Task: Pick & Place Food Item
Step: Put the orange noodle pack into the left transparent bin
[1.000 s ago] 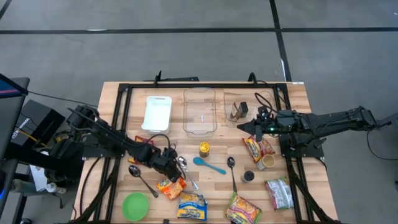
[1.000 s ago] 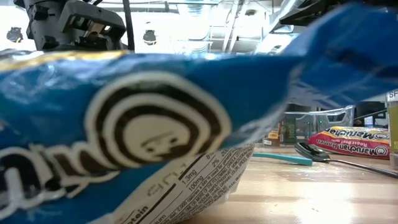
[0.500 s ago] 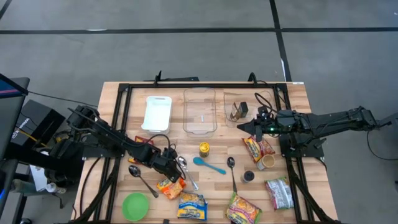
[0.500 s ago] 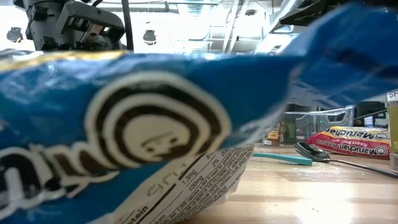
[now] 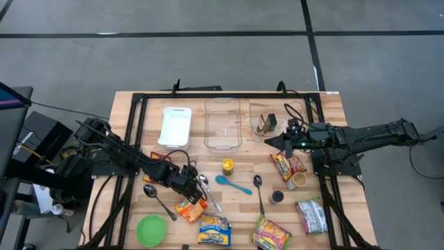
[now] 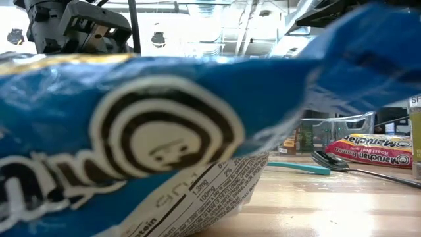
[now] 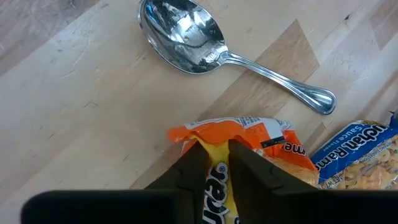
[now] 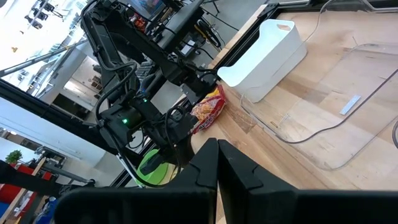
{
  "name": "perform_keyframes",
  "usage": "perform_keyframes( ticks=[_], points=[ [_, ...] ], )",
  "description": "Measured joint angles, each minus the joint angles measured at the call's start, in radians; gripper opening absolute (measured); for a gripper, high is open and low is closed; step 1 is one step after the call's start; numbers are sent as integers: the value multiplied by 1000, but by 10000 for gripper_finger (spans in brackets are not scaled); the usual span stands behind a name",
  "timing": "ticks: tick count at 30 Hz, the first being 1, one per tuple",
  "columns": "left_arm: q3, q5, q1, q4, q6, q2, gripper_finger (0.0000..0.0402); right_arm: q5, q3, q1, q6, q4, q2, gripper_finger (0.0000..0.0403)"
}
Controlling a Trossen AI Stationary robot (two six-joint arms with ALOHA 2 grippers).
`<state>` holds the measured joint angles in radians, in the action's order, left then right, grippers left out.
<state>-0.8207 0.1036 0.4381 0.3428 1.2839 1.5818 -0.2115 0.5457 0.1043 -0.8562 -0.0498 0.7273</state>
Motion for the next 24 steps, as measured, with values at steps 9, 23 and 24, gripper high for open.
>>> perform_keyframes(
  ticks=[9, 23, 24],
  points=[
    [0, 0, 0, -1, 0, 0, 6, 0, 0, 0, 0, 0, 0, 0],
    [0, 36, 0, -27, -1, -83, 1, 0, 0, 0, 1, 0, 0, 0],
    [0, 50, 0, -27, -6, -103, 1, 0, 0, 0, 1, 0, 0, 0]
  ],
)
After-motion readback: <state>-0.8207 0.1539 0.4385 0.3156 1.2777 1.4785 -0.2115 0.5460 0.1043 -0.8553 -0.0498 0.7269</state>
